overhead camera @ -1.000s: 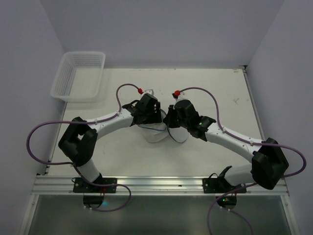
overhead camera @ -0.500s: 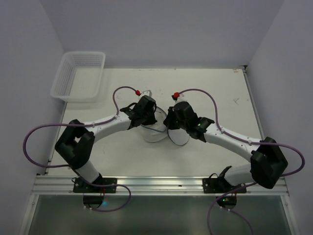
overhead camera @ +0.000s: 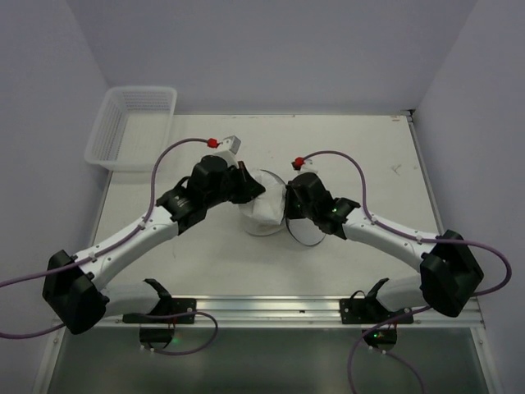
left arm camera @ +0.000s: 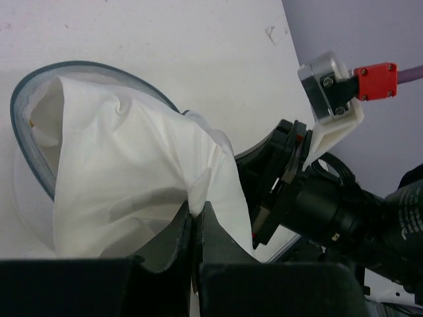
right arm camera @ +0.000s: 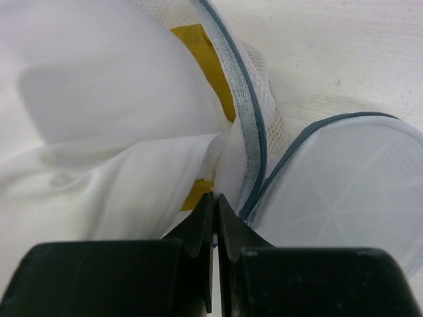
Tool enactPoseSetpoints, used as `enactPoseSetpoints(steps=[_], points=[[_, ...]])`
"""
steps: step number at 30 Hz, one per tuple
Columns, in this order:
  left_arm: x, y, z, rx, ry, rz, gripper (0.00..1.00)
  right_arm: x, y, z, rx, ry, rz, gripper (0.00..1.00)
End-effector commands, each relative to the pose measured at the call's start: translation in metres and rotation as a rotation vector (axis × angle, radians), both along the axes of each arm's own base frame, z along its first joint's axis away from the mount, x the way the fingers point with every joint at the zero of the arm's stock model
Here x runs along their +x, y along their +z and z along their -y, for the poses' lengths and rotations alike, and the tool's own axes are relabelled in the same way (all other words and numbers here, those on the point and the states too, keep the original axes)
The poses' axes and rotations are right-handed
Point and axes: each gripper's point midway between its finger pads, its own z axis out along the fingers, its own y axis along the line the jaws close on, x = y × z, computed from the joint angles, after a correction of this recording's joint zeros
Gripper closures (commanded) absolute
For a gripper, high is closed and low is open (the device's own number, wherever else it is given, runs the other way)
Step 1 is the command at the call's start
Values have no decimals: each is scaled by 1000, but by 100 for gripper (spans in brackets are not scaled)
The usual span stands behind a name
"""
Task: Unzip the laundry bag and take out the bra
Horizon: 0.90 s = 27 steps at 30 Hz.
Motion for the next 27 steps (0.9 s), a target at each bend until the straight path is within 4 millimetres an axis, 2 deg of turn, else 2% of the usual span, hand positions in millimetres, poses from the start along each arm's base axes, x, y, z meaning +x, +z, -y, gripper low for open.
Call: enactPoseSetpoints(steps=[1, 3, 4, 5, 8, 9, 11, 12, 14, 15, 17, 18, 19, 21, 22, 23, 24, 26, 27], points=[[-8, 20, -7, -75, -50, 49, 100, 5, 13, 8, 4, -31, 50, 100], [-6, 41, -16, -106, -34, 98, 100, 4, 12, 10, 0, -30, 47, 100], [2, 50, -25, -110, -4, 122, 100, 3, 12, 10, 1, -27, 46, 100], [7, 72, -29, -130, 9, 163, 100, 1, 12, 10, 2, -24, 43, 100], [21, 107, -44, -133, 57, 244, 100, -3, 9, 10, 11, -14, 30, 100], [27, 131, -48, -144, 74, 288, 100, -4, 9, 10, 11, -10, 27, 100], [40, 148, -60, -132, 117, 332, 100, -7, 8, 10, 14, -2, 20, 100], [43, 167, -65, -144, 130, 368, 100, -7, 7, 11, 12, -2, 18, 100], [56, 177, -80, -134, 180, 388, 100, -9, 10, 10, 20, 8, 22, 100], [63, 194, -94, -139, 217, 423, 100, -9, 10, 10, 18, 12, 24, 100], [70, 210, -110, -120, 268, 468, 100, -10, 12, 10, 23, 19, 29, 100], [79, 217, -128, -95, 338, 492, 100, -11, 13, 10, 23, 23, 31, 100], [81, 235, -141, -74, 374, 539, 100, -11, 12, 11, 20, 26, 31, 100], [97, 238, -172, 6, 476, 563, 100, -12, 13, 10, 22, 37, 36, 100], [102, 247, -183, 26, 512, 585, 100, -13, 13, 10, 22, 41, 35, 100], [113, 240, -193, 58, 542, 570, 100, -14, 13, 9, 21, 52, 34, 100], [121, 239, -215, 94, 592, 573, 100, -15, 15, 9, 25, 57, 37, 100], [140, 230, -235, 132, 636, 549, 100, -16, 16, 8, 26, 71, 38, 100], [146, 227, -257, 153, 678, 540, 100, -17, 18, 8, 30, 77, 42, 100]])
